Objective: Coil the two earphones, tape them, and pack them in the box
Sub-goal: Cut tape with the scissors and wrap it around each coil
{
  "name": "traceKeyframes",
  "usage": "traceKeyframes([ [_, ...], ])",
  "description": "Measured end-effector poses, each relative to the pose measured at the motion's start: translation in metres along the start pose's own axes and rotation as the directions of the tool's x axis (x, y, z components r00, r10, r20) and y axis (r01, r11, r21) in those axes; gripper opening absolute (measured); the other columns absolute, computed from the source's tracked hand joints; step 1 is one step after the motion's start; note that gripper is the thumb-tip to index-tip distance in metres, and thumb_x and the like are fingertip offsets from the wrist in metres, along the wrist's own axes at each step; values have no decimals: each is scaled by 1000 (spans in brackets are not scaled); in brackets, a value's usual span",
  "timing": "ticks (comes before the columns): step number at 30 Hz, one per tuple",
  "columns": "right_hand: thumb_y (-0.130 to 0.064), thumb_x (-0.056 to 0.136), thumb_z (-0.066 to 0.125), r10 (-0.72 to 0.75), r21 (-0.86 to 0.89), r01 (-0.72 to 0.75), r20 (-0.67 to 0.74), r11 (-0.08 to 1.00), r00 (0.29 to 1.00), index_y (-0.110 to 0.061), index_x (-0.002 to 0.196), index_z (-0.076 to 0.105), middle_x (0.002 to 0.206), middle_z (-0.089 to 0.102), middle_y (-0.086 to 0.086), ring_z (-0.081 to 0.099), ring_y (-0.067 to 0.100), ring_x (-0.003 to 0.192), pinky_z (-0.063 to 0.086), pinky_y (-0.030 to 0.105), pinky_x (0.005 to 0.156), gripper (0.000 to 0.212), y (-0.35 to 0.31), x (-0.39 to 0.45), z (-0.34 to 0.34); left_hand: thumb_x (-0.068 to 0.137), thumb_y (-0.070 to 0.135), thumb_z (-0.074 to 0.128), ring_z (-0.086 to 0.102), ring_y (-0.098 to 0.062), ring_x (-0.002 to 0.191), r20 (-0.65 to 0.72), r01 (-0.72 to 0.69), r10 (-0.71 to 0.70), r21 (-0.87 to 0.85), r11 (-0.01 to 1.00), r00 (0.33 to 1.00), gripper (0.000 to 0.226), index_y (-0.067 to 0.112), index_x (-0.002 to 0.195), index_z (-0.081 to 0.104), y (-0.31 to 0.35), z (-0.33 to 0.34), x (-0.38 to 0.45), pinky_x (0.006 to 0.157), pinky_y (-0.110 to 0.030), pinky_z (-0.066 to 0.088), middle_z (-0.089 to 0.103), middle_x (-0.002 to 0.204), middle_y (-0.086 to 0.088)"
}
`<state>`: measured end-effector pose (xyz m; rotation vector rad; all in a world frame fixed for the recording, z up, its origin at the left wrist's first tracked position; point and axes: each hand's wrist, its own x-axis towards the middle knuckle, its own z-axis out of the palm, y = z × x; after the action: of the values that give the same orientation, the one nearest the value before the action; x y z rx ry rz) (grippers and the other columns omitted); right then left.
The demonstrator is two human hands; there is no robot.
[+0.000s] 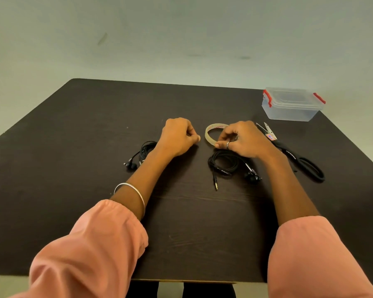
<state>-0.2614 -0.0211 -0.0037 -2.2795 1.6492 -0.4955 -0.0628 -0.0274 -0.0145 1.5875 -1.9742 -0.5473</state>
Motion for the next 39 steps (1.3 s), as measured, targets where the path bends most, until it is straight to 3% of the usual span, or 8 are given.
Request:
traceKeyframes([
  [3,-35,79,76,-1,3,1,18,1000,1000,-27,83,73,84,68,-7,59,14,85,47,50,89,10,3,0,-3,86,24,70,59,-7,68,4,26,-26,-22,999,1000,18,20,71,61,0,-1,1,71,-23,50,64,77,5],
  [7,-27,84,72,-17,-26,18,28,999,999,-26,88,72,82,64,-13,55,10,83,43,48,92,4,8,-1,-6,88,27,67,55,-9,67,18,41,-41,24,999,999,16,15,79,63,3,-5,2,71,-26,48,57,73,5],
  [13,-26,89,67,39,-190,-34,23,981,999,-28,94,71,98,57,-11,48,17,103,23,40,90,7,18,-6,-17,90,23,65,65,-23,83,-56,80,-77,64,995,995,22,3,85,69,-4,-7,3,86,-39,53,70,88,-12],
  [21,-12,87,65,70,-154,-66,24,986,997,-32,101,72,109,68,-10,54,17,112,29,46,99,26,12,-11,-20,86,19,70,58,-8,72,-90,51,-54,-27,998,994,20,19,71,57,-7,-6,1,73,-27,50,67,86,0],
  [24,-32,89,64,24,-35,-26,-54,999,998,-33,102,72,107,70,-8,57,19,109,36,45,98,15,2,-7,-14,84,20,73,59,-7,70,-114,61,-71,-93,994,991,19,21,76,56,-9,-6,1,73,-27,52,63,78,5],
  [27,-45,85,67,16,-115,-23,-59,993,998,-31,101,70,97,67,-9,53,12,99,32,42,97,22,-10,0,-1,80,20,77,61,-4,67,-132,43,-64,-159,986,989,21,20,88,58,-12,-5,0,73,-25,50,63,71,6],
  [32,-34,79,76,72,-110,-78,-61,991,996,-30,89,70,79,66,-9,63,19,89,46,47,93,12,-1,7,5,78,19,78,61,-6,66,-73,72,-85,-162,984,994,9,17,79,69,-12,-8,0,73,-25,54,67,75,4],
  [39,-29,82,74,62,-70,-68,-90,995,994,-23,90,74,82,70,0,63,22,87,50,48,89,10,0,7,7,83,8,72,61,-6,63,28,104,-100,-205,973,995,9,17,80,73,-12,-10,0,66,-21,56,71,81,-2],
])
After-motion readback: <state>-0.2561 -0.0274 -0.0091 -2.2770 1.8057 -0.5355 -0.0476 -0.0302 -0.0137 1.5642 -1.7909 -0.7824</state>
